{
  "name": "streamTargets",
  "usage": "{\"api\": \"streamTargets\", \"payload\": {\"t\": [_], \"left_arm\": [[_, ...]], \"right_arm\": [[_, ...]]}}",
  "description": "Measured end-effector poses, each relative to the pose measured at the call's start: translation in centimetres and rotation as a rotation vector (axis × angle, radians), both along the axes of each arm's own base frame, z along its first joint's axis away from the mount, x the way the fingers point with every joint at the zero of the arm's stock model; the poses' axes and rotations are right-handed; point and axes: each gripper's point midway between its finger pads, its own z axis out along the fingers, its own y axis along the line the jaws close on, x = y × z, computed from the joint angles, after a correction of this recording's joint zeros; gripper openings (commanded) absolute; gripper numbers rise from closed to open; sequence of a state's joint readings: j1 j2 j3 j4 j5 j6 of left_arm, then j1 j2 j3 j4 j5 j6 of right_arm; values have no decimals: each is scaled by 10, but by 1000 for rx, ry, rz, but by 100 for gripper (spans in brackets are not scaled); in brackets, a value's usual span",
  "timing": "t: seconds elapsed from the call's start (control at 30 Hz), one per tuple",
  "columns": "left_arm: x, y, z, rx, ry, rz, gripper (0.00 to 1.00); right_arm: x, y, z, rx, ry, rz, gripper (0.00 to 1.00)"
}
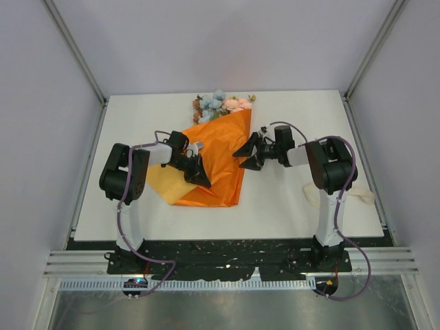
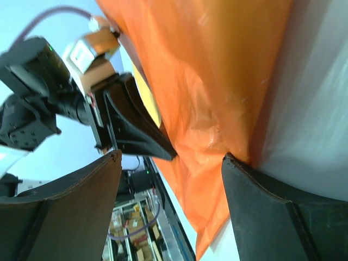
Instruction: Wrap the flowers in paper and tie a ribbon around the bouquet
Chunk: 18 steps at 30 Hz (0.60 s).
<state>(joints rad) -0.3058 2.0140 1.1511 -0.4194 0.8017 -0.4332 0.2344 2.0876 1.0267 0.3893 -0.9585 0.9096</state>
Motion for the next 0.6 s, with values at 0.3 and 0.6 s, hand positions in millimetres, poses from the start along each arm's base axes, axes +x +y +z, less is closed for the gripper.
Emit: {"api": "streamTargets", "payload": {"t": [0.3, 0.6], "left_arm": [[0, 1, 0, 6, -9, -12, 0], [0, 1, -1, 12, 7, -17, 0]], "right_arm": [[76, -13, 4, -2, -51, -161, 83], [146, -24, 8, 1, -115, -305, 86]]}}
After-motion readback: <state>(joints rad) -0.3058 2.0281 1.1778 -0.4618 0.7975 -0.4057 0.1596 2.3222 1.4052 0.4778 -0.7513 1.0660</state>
